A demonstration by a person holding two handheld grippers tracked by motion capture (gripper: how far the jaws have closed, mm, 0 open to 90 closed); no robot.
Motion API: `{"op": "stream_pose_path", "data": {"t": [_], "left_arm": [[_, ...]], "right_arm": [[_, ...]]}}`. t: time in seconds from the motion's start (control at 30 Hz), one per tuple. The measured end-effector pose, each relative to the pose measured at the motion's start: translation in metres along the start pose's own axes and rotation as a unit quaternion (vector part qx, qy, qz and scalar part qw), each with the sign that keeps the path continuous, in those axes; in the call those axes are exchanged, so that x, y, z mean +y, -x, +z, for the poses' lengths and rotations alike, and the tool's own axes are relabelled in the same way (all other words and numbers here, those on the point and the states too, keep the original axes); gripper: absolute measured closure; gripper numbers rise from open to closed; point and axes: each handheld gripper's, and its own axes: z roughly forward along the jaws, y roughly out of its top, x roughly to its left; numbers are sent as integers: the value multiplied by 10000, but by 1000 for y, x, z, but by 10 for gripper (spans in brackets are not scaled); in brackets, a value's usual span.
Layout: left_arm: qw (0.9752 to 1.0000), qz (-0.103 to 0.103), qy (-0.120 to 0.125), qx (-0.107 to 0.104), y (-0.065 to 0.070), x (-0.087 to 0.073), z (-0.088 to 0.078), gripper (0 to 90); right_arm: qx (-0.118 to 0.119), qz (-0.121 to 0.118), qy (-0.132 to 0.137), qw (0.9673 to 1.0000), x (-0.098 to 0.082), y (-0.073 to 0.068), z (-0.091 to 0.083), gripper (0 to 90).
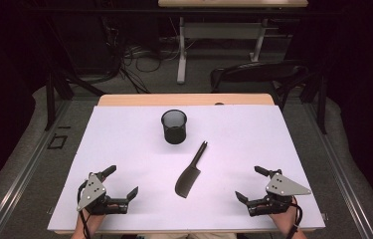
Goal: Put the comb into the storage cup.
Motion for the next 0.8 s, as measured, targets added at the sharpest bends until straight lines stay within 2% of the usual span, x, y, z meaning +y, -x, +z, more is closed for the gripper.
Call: {"op": "stream_pose_path", "data": {"t": [0.2, 0.47, 0.6, 0.8], "left_arm": [[10000, 20, -7, -5, 0, 0, 1, 0], [10000, 63, -29, -18, 0, 1, 3, 1], [9999, 82, -77, -35, 0, 1, 5, 1], [9999, 103, -77, -45, 0, 1, 6, 1]], "right_arm": [[13, -41, -102, 9999, -1, 1, 3, 0], [-43, 44, -219, 9997, 0, 5, 6, 0], [-50, 144, -355, 9993, 3, 7, 10, 0], [-27, 134, -561, 9983, 5, 7, 20, 0]]}}
